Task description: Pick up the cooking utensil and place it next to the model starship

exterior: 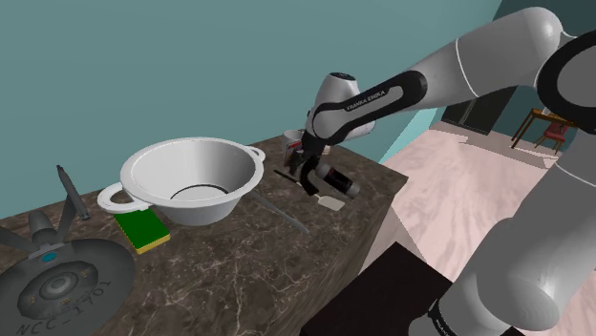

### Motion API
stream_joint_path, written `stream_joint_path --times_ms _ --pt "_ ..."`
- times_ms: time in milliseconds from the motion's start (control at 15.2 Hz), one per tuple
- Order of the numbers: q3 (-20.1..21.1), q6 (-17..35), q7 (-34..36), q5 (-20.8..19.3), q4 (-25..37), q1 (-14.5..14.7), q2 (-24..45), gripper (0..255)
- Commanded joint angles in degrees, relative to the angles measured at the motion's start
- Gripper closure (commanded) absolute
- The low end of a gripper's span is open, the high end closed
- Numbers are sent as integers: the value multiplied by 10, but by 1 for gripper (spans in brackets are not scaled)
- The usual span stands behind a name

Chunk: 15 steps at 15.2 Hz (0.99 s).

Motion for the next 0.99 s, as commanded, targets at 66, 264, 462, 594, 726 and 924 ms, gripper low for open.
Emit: stream_joint_path --times_ms 66,264,462,594,726,924 --pt "1 -70 -2 3 -3 1 28 0" --pt "1 -70 -2 3 -3 1 28 0" --pt "1 -69 -2 3 -3 2 28 0" --pt "1 -70 -1 1 -19 2 11 255" --pt "16 -93 43 -16 -7 18 -1 255" --pt "12 -100 36 -17 -19 15 -21 255"
